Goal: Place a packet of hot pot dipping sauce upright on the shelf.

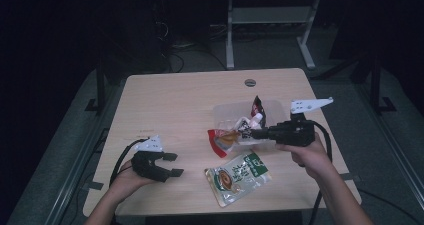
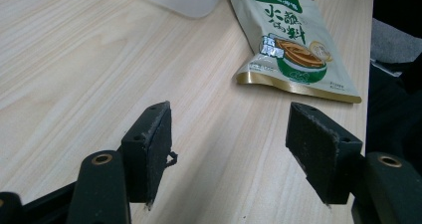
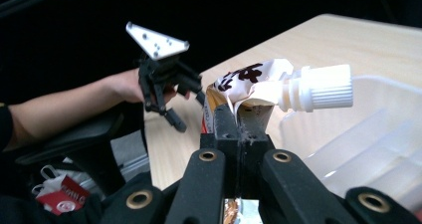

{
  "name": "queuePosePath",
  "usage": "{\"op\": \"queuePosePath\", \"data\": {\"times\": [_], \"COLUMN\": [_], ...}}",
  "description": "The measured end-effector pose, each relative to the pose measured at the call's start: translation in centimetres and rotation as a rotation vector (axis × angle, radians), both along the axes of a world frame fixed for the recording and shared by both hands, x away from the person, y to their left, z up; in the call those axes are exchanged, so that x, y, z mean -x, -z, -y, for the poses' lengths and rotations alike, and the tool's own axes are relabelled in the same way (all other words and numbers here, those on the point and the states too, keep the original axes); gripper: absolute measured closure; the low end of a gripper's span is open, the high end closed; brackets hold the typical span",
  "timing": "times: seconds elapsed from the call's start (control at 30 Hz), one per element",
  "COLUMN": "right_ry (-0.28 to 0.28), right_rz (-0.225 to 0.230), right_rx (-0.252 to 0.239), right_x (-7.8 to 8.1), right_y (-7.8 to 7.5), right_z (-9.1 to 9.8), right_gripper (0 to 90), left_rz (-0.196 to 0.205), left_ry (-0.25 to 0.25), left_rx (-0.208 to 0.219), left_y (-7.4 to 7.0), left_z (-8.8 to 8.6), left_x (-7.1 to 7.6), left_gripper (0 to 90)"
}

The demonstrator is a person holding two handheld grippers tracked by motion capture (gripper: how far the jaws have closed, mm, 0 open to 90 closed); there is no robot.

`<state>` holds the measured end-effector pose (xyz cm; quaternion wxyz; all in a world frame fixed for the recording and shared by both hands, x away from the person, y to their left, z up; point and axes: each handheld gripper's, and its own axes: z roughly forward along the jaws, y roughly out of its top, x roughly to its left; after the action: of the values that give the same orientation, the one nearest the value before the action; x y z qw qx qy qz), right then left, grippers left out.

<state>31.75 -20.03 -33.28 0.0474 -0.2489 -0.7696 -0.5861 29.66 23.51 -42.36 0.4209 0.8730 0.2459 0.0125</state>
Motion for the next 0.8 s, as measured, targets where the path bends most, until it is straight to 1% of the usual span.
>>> {"op": "queuePosePath", "data": {"times": [0.03, 0.33, 0.53, 0.7, 0.8], "right_ry": [0.007, 0.094, 0.187, 0.258, 0.300], "right_rz": [-0.001, 0.033, 0.057, 0.065, 0.068], "right_rx": [-0.004, -0.035, -0.058, -0.081, -0.084], "right_x": [0.0, 0.0, 0.1, 0.0, 0.0], "right_y": [-0.2, -2.0, -3.3, -3.7, -3.7], "right_z": [0.3, 3.3, 6.1, 8.5, 9.9], "right_gripper": [89.6, 89.7, 89.7, 89.8, 89.7], "left_rz": [0.000, -0.006, -0.006, -0.015, -0.018], "left_ry": [0.000, 0.003, 0.006, 0.006, 0.006], "left_rx": [0.000, -0.003, -0.004, -0.003, -0.002], "left_y": [0.0, 0.1, 0.1, 0.2, 0.2], "left_z": [0.0, 0.0, 0.0, 0.1, 0.2], "left_x": [0.0, 0.0, -0.1, 0.0, 0.0], "left_gripper": [34.3, 34.0, 33.9, 33.7, 33.6]}}
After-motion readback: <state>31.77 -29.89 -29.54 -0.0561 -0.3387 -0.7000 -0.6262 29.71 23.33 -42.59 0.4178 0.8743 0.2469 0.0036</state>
